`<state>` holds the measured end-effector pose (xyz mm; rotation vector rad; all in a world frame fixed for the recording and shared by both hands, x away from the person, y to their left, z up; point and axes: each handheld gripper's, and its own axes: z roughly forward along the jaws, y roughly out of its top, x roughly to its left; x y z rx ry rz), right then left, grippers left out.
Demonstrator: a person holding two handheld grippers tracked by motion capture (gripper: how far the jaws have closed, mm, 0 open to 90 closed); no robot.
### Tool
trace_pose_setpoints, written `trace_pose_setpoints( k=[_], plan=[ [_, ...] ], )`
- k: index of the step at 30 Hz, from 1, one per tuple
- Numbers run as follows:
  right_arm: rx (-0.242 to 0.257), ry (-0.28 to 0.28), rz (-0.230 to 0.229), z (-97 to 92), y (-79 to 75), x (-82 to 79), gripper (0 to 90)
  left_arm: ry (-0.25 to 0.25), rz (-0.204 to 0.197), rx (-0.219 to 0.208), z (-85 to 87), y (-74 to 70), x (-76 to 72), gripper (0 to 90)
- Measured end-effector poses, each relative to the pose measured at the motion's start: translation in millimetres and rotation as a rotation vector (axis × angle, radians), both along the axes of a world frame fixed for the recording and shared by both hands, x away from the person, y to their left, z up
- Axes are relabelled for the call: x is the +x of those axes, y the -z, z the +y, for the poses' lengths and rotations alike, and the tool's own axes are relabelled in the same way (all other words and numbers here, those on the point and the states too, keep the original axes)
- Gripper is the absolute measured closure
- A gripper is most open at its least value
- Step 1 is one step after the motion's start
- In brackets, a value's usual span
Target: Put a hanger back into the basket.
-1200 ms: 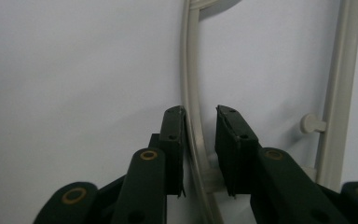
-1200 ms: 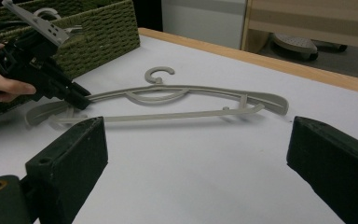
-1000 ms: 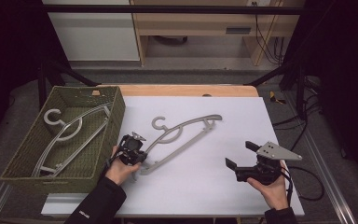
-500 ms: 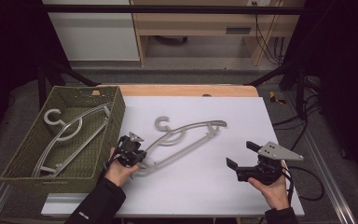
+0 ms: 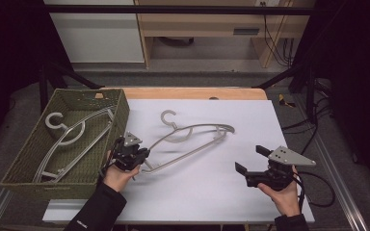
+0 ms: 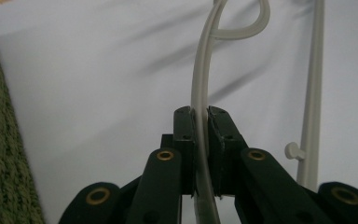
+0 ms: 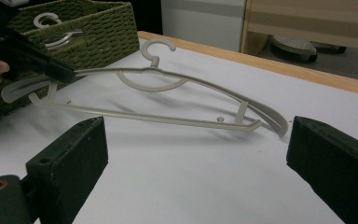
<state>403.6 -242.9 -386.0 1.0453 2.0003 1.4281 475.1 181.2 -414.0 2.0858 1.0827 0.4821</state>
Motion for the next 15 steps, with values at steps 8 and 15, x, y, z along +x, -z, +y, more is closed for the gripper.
trace_pose_setpoints(
  k=[8,15],
  plan=[
    [-0.006,-0.005,0.009,2.3,1.8,0.9,5.5,-0.001,0.056,0.034,-4.5,15.7,5.9,82.6],
    [-0.005,-0.007,0.013,2.9,2.5,1.1,5.5,0.004,0.114,0.123,-8.2,33.4,8.6,82.6]
  ],
)
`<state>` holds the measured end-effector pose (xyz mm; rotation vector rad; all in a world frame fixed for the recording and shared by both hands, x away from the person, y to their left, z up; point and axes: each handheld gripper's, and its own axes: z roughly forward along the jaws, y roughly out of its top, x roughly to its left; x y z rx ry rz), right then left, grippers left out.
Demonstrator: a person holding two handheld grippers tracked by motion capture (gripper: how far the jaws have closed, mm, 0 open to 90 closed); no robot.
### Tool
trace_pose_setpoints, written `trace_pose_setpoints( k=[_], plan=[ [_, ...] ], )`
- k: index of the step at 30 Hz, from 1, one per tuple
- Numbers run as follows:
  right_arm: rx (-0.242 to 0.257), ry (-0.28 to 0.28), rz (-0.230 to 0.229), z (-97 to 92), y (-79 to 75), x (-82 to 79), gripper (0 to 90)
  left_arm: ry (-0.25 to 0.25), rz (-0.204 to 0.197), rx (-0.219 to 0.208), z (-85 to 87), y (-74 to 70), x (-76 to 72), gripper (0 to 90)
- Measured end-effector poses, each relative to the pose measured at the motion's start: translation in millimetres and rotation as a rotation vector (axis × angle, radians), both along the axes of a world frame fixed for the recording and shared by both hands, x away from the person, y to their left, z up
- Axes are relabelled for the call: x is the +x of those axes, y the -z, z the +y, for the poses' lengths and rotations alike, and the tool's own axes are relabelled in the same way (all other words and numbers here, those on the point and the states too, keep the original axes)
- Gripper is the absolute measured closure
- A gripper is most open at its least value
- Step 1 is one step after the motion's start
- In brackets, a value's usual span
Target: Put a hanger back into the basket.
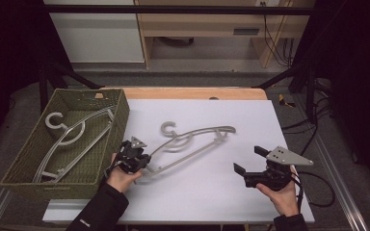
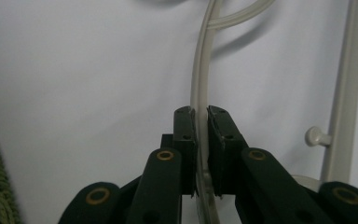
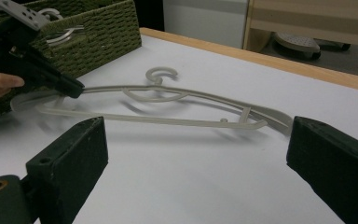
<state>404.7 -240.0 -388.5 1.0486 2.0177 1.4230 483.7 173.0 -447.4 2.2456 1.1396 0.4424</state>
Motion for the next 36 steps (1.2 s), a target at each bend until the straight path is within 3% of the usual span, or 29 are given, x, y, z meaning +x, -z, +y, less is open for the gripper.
trace_pose_setpoints(
  k=[5,12,18,21,28,32,36],
  plan=[
    [-0.005,-0.004,-0.001,1.4,0.3,0.0,5.5,0.005,0.038,0.048,-3.1,11.2,2.0,82.5],
    [-0.006,-0.005,-0.003,1.0,-0.1,-0.2,5.5,0.036,0.023,0.070,-4.0,13.4,4.5,81.5],
    [-0.005,-0.007,0.000,2.2,0.0,-0.1,5.4,0.042,0.024,0.066,-8.8,14.8,11.6,72.4],
    [-0.002,-0.005,-0.001,1.9,-0.2,0.1,5.5,0.044,0.042,0.049,-7.4,15.0,14.2,73.2],
    [-0.005,-0.010,-0.009,3.0,-2.4,-0.9,5.4,0.046,0.059,0.065,-10.6,14.0,16.0,81.9],
    [-0.002,-0.006,-0.008,2.2,-2.1,-0.9,5.5,0.038,0.048,0.085,-13.2,13.5,14.1,82.4],
    [-0.001,-0.005,-0.005,0.3,-1.5,-0.9,5.4,0.030,0.039,0.057,-10.0,13.7,11.4,82.6]
  ],
)
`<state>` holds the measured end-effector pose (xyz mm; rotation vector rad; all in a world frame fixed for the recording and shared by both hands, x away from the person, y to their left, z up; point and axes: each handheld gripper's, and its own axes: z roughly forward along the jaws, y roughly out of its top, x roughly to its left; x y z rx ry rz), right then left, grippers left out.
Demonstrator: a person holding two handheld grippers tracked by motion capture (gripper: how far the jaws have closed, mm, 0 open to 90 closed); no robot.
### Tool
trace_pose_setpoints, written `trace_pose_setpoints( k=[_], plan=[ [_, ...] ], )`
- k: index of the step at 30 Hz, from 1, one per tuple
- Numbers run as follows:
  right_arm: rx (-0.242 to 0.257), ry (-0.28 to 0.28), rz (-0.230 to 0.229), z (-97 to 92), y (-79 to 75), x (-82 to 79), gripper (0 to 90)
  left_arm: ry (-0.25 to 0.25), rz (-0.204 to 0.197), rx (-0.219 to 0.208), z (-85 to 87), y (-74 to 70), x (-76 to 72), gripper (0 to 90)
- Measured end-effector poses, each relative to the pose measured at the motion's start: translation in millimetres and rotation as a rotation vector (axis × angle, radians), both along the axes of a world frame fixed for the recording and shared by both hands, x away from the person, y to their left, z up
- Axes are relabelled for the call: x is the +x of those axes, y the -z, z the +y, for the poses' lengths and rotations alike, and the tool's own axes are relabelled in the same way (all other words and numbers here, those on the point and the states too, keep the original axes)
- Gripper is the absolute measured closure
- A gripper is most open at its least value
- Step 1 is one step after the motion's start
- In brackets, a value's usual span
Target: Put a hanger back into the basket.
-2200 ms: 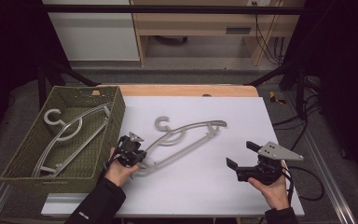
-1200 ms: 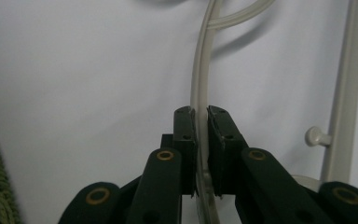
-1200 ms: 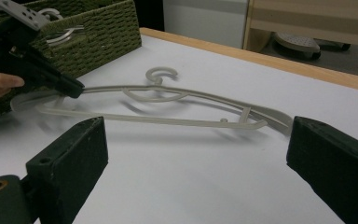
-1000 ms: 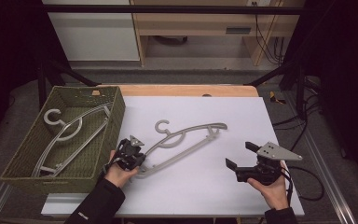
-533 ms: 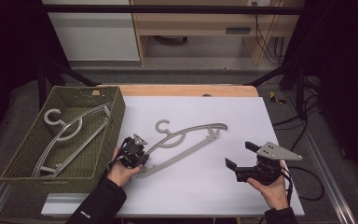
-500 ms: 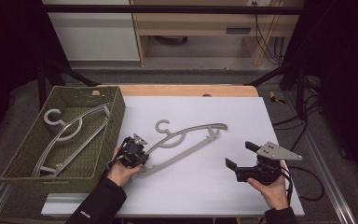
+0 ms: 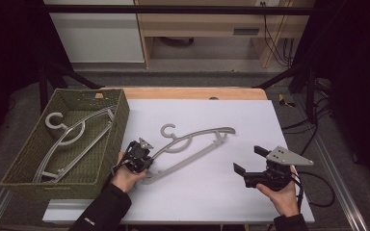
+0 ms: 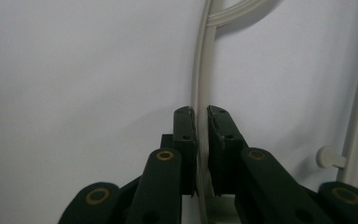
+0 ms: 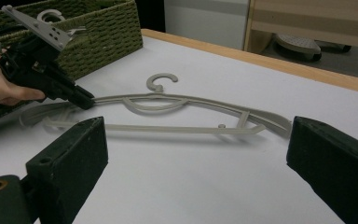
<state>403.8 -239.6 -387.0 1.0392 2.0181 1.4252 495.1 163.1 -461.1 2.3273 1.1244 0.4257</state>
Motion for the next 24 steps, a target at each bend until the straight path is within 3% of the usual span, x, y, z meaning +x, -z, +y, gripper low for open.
trace_pose_setpoints(
  k=[3,19,24],
  plan=[
    [0.002,0.001,0.000,-1.9,0.2,0.1,5.5,-0.006,-0.001,-0.035,5.0,-4.3,-2.0,82.6],
    [0.004,0.002,-0.005,-2.2,-0.5,-0.4,5.7,-0.010,-0.137,-0.201,19.9,-43.5,-19.4,82.7],
    [0.009,0.007,-0.002,-1.6,-0.3,-0.4,5.7,-0.005,-0.115,-0.206,20.0,-44.1,-19.7,82.6]
  ],
)
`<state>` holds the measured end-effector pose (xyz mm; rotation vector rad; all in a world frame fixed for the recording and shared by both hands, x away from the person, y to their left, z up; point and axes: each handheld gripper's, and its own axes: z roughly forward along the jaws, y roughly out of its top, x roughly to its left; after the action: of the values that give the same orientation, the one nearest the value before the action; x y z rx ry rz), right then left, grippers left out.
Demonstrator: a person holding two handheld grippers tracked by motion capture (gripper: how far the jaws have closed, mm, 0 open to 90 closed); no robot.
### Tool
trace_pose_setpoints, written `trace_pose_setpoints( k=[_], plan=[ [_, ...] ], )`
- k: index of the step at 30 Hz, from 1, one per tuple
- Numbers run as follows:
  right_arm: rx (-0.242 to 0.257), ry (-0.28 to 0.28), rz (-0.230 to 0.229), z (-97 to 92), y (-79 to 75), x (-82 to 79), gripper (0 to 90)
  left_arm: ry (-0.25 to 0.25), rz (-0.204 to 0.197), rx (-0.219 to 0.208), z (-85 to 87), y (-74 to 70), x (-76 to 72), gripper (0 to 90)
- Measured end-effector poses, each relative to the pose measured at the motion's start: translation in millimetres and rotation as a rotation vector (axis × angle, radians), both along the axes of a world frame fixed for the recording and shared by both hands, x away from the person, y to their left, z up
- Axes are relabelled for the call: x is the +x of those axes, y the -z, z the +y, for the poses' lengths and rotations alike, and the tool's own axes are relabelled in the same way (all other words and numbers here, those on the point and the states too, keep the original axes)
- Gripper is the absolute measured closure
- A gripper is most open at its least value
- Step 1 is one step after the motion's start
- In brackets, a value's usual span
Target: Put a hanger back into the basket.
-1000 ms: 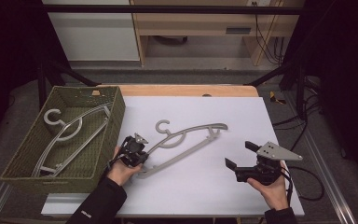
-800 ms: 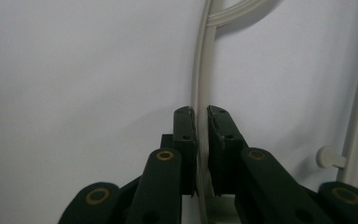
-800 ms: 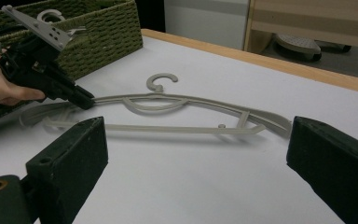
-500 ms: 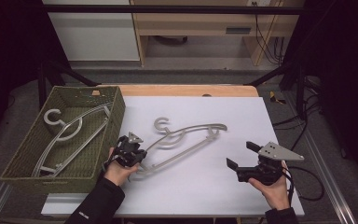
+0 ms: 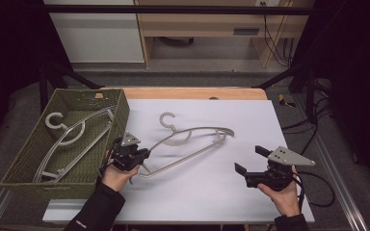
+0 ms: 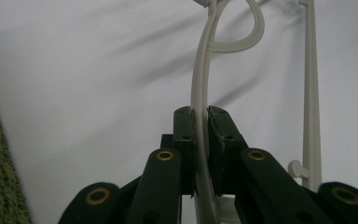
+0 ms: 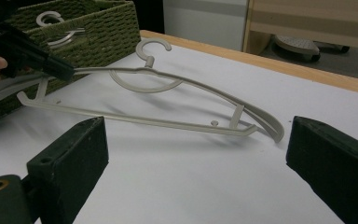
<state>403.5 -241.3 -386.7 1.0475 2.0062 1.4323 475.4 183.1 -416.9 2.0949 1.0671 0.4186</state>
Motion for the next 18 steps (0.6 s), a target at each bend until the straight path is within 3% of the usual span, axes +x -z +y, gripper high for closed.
trace_pose_setpoints(
  k=[3,11,18],
  plan=[
    [-0.008,-0.007,0.001,0.8,0.8,0.2,5.7,-0.004,0.031,0.022,-1.9,8.4,2.7,82.5],
    [-0.015,-0.015,0.005,2.1,1.8,0.7,5.7,0.014,0.102,0.159,-10.5,39.1,14.3,82.3],
    [-0.011,-0.013,0.002,1.7,1.5,0.7,5.8,0.014,0.114,0.182,-12.9,45.6,14.6,82.0]
  ],
)
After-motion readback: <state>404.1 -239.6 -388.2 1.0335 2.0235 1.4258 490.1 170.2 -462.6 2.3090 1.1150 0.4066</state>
